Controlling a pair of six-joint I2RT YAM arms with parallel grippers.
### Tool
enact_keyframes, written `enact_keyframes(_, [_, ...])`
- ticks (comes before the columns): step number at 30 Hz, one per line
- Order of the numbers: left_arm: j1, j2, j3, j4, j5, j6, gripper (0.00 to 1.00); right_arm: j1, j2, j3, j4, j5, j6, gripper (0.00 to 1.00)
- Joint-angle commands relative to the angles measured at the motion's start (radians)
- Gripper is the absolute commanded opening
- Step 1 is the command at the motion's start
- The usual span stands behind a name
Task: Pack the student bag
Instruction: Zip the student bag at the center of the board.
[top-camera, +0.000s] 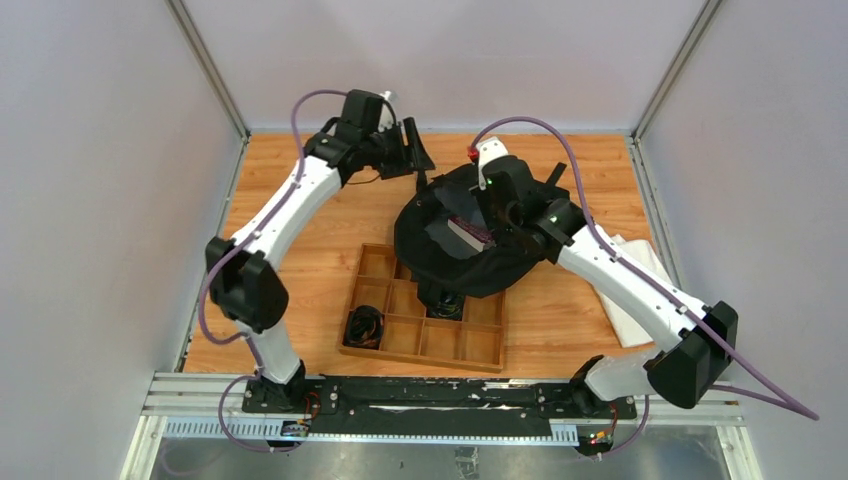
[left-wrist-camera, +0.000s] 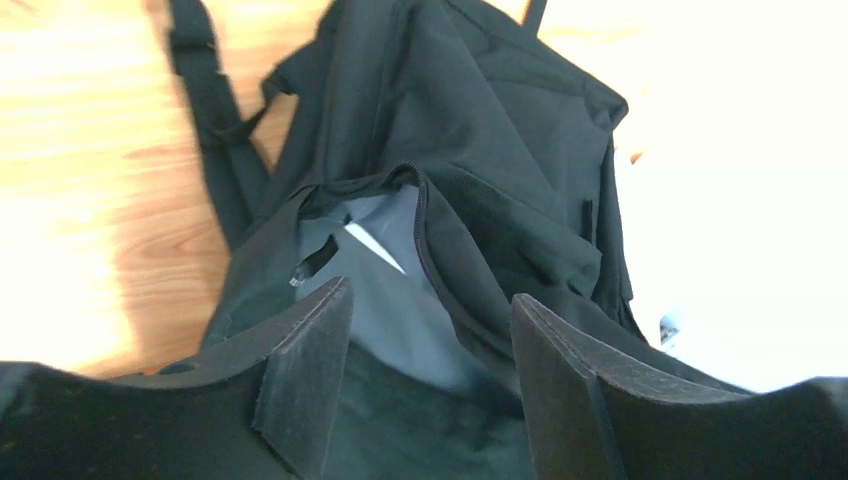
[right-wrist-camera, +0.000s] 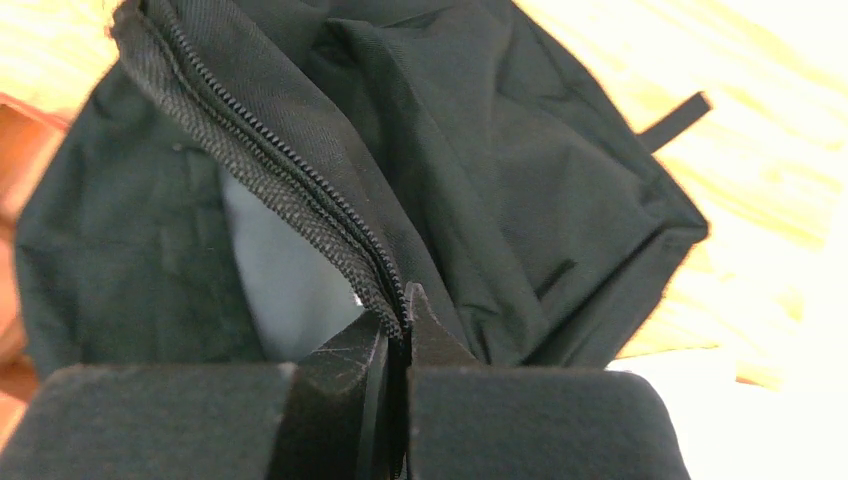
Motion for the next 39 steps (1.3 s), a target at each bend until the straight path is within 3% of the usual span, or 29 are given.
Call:
enact_keyframes(1, [0.006, -0.166, -0.066, -0.030, -0.123, 0.044, 0.61, -0.069, -0.008, -0.037, 0.038, -0.201, 0.105, 0.00])
enact_keyframes(6, [-0.030, -0.222, -0.227, -0.032, -0.184, 0.040, 0.56, -0.104, -0.025, -0.079, 0.082, -0.281, 0.161, 0.00])
enact_keyframes(10, [-0.058, -0.189, -0.270, -0.034, -0.267, 0.035, 0.54, -0.107, -0.025, -0.095, 0.092, -0.298, 0.181, 0.00])
enact_keyframes(17, [-0.128, -0.131, -0.290, -0.015, -0.399, 0.033, 0.38, -0.118, -0.041, -0.103, 0.095, -0.315, 0.192, 0.00])
enact_keyframes(31, [-0.216, 0.101, -0.171, 0.028, -0.667, 0.024, 0.59, -0.135, -0.070, -0.113, 0.096, -0.336, 0.198, 0.00])
enact_keyframes(33, [-0.235, 0.126, -0.153, 0.019, -0.738, 0.034, 0.59, -0.136, -0.071, -0.115, 0.096, -0.336, 0.199, 0.00])
enact_keyframes(39, [-0.254, 0.184, -0.115, -0.030, -0.822, 0.049, 0.43, -0.137, -0.079, -0.120, 0.095, -0.336, 0.200, 0.00])
